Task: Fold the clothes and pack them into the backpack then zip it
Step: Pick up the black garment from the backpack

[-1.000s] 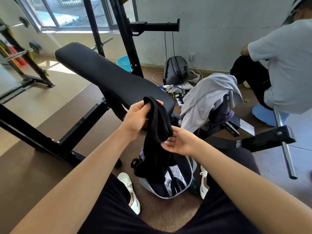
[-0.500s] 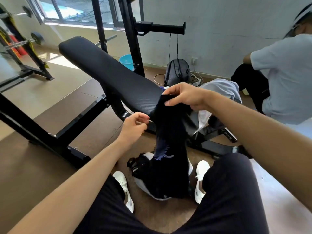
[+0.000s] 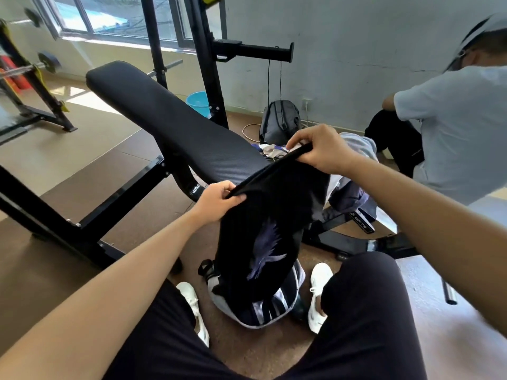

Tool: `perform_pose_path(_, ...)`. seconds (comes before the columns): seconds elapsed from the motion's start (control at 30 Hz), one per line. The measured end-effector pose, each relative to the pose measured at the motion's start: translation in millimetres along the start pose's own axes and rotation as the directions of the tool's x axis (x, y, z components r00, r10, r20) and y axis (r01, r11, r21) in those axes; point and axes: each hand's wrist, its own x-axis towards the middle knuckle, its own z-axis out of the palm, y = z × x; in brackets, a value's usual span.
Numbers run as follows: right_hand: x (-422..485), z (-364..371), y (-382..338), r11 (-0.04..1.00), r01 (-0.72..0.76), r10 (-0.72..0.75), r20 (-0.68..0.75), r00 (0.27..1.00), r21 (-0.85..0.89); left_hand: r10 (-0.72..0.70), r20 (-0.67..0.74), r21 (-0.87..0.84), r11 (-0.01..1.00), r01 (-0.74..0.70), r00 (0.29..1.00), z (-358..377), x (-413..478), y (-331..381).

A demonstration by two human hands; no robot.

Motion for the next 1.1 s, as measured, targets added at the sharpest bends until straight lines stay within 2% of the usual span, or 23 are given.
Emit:
perform_pose_path(0.1, -10, 14, 11, 0.981, -0.124, 0.121, -0.029, 0.992, -0.150, 0.056, -0.134, 0.313, 0.950, -0.011, 0.989, -17, 0, -4)
perform_pose_path(0.17, -12, 20, 11, 0.977, -0.168, 0.156, -0.102, 0.983, -0.132, 0.020, -0.118, 0.507, 0.861, 0.043, 0.993, -28, -3, -7)
perform_pose_path(0.23, -12, 19, 7, 0.983, -0.163, 0.142, -0.211, 0.967, -0.087, -0.034, -0.073, 0.626, 0.777, 0.072, 0.997, -32, -12, -8)
perform_pose_path(0.3, -9, 12, 1, 0.990, -0.138, 0.126, -0.324, 0.938, -0.013, -0.092, -0.101, 0.643, 0.753, 0.136, 0.991, -30, -22, -15)
perform_pose_path(0.37, -7, 4, -4, 0.990, -0.128, 0.143, -0.404, 0.903, 0.063, -0.145, -0.179, 0.565, 0.795, 0.223, 0.973, -27, -29, -28)
perform_pose_path(0.43, -7, -4, -6, 0.986, -0.144, 0.166, -0.444, 0.880, 0.082, -0.235, -0.191, 0.404, 0.866, 0.295, 0.953, -28, -32, -43)
perform_pose_path(0.47, -6, -7, -5, 0.985, -0.160, 0.172, -0.454, 0.875, 0.065, -0.294, -0.190, 0.269, 0.902, 0.338, 0.937, -29, -33, -50)
perform_pose_path(0.5, -6, -9, -2, 0.981, -0.187, 0.186, -0.448, 0.875, 0.041, -0.373, -0.182, 0.064, 0.919, 0.389, 0.910, -30, -35, -50)
perform_pose_path(0.57, -5, -8, 7, 0.964, -0.266, 0.237, -0.402, 0.884, -0.016, -0.494, -0.174, -0.336, 0.843, 0.420, 0.852, -31, -37, -44)
perform_pose_path(0.6, -4, -5, 12, 0.951, -0.306, 0.266, -0.367, 0.891, -0.054, -0.520, -0.179, -0.438, 0.802, 0.405, 0.835, -33, -38, -41)
perform_pose_path(0.67, -3, 3, 23, 0.929, -0.354, 0.313, -0.273, 0.910, -0.112, -0.526, -0.199, -0.493, 0.783, 0.380, 0.827, -38, -37, -29)
perform_pose_path(0.73, -3, 11, 34, 0.914, -0.385, 0.358, -0.193, 0.914, -0.130, -0.499, -0.136, -0.476, 0.791, 0.385, 0.856, -46, -37, -22)
perform_pose_path(0.8, -3, 15, 46, 0.899, -0.420, 0.400, -0.156, 0.903, -0.126, -0.435, 0.064, -0.321, 0.843, 0.431, 0.898, -59, -37, -20)
perform_pose_path(0.83, -3, 16, 53, 0.886, -0.447, 0.428, -0.156, 0.890, -0.121, -0.407, 0.186, -0.158, 0.886, 0.436, 0.894, -68, -37, -22)
perform_pose_path(0.9, -5, 14, 61, 0.862, -0.496, 0.477, -0.169, 0.863, -0.103, -0.378, 0.308, 0.257, 0.917, 0.307, 0.873, -84, -34, -32)
perform_pose_path(0.93, -6, 13, 65, 0.861, -0.502, 0.484, -0.167, 0.859, -0.087, -0.358, 0.307, 0.417, 0.884, 0.214, 0.882, -90, -32, -35)
perform_pose_path(1.0, -7, 13, 71, 0.879, -0.473, 0.461, -0.154, 0.874, -0.052, -0.314, 0.263, 0.555, 0.823, 0.124, 0.912, -97, -27, -38)
perform_pose_path(1.1, -8, 16, 74, 0.921, -0.387, 0.378, -0.138, 0.916, -0.051, -0.299, 0.114, 0.643, 0.749, 0.159, 0.948, -114, -15, -40)
